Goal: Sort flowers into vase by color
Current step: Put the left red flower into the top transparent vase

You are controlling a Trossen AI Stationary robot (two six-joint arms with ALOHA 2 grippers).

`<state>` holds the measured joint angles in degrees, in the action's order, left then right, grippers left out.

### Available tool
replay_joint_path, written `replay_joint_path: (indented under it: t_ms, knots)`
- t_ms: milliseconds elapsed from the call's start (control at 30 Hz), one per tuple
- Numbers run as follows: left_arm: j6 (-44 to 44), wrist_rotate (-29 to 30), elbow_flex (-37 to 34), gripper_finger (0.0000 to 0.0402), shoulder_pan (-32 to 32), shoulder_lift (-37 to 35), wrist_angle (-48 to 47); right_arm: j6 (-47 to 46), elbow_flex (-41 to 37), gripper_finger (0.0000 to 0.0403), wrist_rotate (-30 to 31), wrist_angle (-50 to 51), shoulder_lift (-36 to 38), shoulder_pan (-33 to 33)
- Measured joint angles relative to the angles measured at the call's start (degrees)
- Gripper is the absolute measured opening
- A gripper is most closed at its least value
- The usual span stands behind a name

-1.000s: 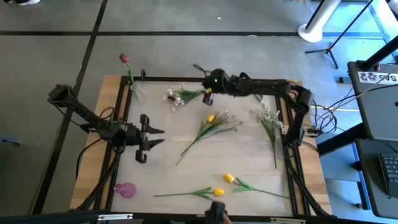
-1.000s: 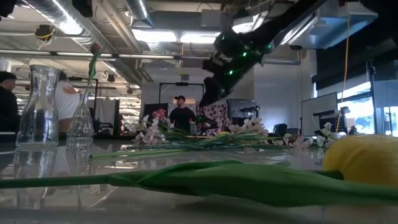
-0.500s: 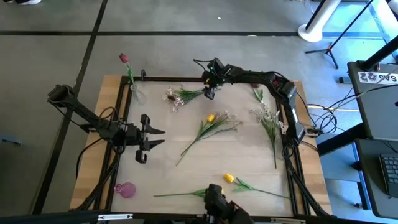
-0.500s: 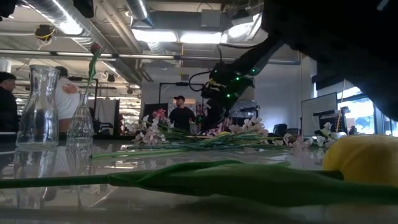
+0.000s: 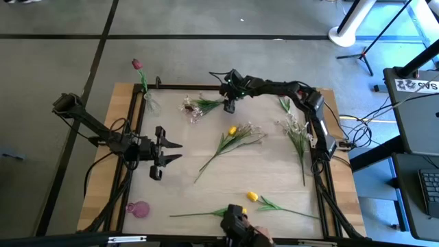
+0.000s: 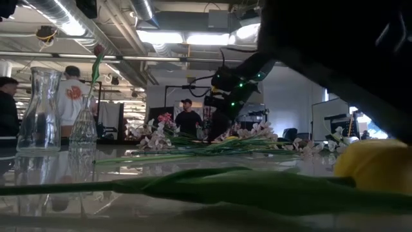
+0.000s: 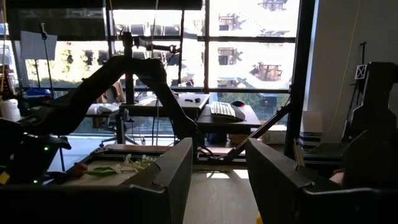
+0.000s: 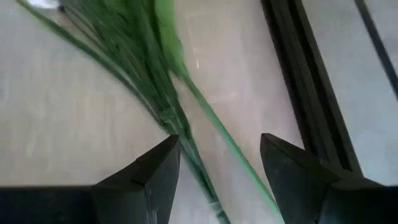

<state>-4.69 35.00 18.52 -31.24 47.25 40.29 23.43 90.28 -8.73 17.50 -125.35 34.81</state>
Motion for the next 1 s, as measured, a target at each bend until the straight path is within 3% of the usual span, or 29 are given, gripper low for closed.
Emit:
replay_joint_path:
  t_ms: [300,533,767,900,1000]
  knots:
    - [-0.17,0.00,0.00,0.0146,0.00,0.00,-0.02,2.68,0.00,0.0223,-2.76,10.45,-0.16,3.19]
    - [-0.15,0.04,0.00,0.0146,-0.13,0.00,-0.04,4.15,0.31,0.0223,-3.47,21.45,0.36,1.53]
    - [0.00,0.02,0.00,0.0146,-0.20,0.02,-0.30,5.32,0.16,0.0223,2.51,32.95,1.59,-4.03]
    - [0.91,0.00,0.00,0.0146,-0.19,0.02,-0.53,5.25,-0.40,0.0223,1.68,32.29,3.86,-5.39]
    - [1.16,0.02,0.00,0.0146,-0.17,0.02,-0.66,4.01,-0.20,0.0223,1.98,25.51,5.53,-5.27]
